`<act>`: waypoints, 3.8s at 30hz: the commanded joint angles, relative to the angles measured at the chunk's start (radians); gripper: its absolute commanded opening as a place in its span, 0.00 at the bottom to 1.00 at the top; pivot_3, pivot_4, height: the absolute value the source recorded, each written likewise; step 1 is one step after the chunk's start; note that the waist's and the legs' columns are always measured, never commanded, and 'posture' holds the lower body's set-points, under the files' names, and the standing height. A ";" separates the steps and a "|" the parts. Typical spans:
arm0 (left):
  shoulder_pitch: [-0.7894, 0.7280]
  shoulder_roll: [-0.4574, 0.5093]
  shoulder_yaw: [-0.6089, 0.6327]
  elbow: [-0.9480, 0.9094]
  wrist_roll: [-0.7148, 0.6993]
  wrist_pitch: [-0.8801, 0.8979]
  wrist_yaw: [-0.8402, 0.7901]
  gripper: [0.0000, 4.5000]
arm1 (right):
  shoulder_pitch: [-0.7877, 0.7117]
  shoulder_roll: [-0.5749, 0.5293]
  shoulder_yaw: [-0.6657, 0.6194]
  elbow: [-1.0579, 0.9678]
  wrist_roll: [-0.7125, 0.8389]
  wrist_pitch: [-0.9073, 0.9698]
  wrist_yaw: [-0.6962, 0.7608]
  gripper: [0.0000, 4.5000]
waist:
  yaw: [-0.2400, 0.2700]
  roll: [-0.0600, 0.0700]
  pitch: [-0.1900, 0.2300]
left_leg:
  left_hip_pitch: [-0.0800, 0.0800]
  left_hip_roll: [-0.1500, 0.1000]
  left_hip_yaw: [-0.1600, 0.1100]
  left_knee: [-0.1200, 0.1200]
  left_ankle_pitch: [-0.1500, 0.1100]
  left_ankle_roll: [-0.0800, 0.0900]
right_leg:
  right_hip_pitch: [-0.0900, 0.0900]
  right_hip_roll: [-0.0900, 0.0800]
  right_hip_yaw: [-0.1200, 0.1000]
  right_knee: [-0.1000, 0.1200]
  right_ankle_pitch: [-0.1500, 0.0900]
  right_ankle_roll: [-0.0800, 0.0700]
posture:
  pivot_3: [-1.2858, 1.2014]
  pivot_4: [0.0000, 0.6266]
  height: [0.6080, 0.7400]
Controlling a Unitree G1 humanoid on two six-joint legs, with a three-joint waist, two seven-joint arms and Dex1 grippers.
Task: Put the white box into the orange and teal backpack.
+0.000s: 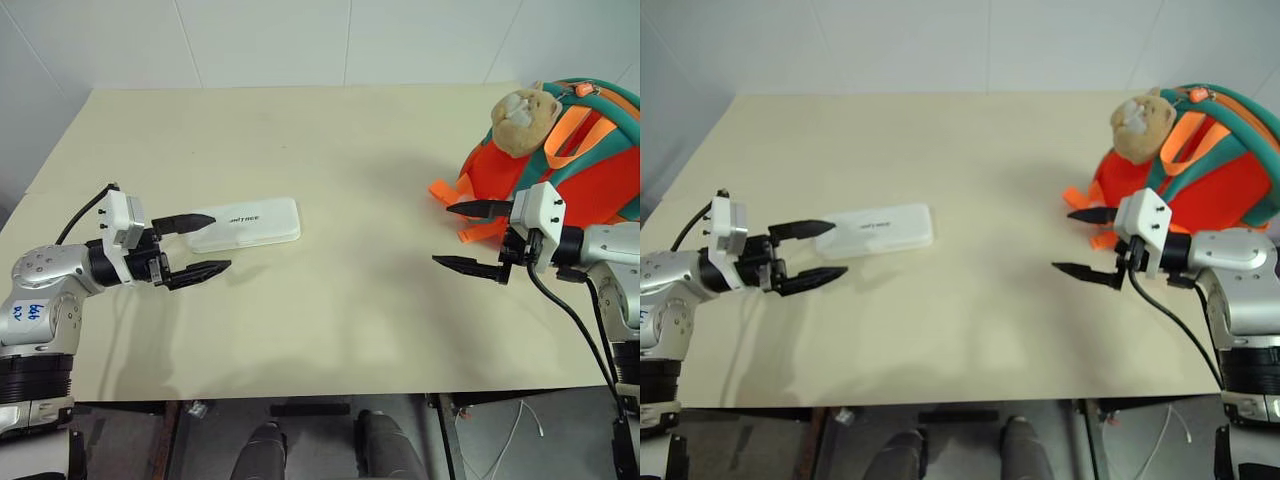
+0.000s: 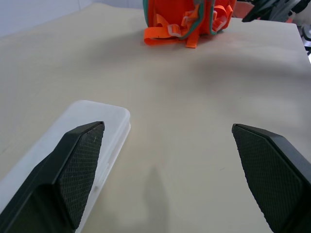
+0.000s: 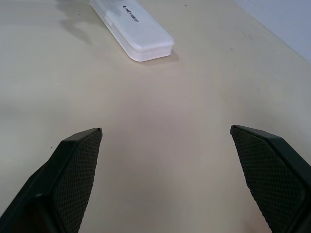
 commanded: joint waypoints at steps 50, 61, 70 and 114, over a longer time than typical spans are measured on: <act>0.151 -0.014 0.274 0.079 0.090 0.080 0.484 0.01 | -0.663 0.623 0.338 0.839 -0.443 -0.166 -0.389 0.00 | -0.045 0.000 0.000 | 0.003 0.001 0.003 -0.001 0.000 -0.001 | -0.004 0.000 0.004 0.009 -0.001 -0.002 | 0.52 0.24 1.00; 0.012 -0.049 0.179 0.237 0.195 0.098 0.675 0.01 | -0.747 0.723 0.329 1.033 -0.496 -0.223 -0.472 0.00 | -0.062 -0.001 0.000 | 0.003 0.001 0.004 -0.001 0.001 -0.001 | -0.005 0.001 0.005 0.013 -0.001 -0.002 | 0.52 0.24 1.00; -0.084 -0.107 0.120 0.308 0.242 0.098 0.734 0.01 | -0.775 0.803 0.323 1.102 -0.526 -0.230 -0.539 0.00 | -0.071 -0.001 -0.001 | 0.003 0.001 0.004 -0.001 0.001 -0.002 | -0.006 0.001 0.005 0.014 -0.001 -0.002 | 0.52 0.24 1.00; -0.106 -0.139 0.035 0.339 0.250 0.104 0.633 0.01 | -0.784 0.714 0.211 1.143 -0.523 -0.208 -0.572 0.00 | -0.079 -0.002 -0.001 | 0.003 0.000 0.004 -0.001 0.002 -0.004 | -0.006 0.001 0.006 0.015 -0.001 -0.001 | 0.52 0.24 1.00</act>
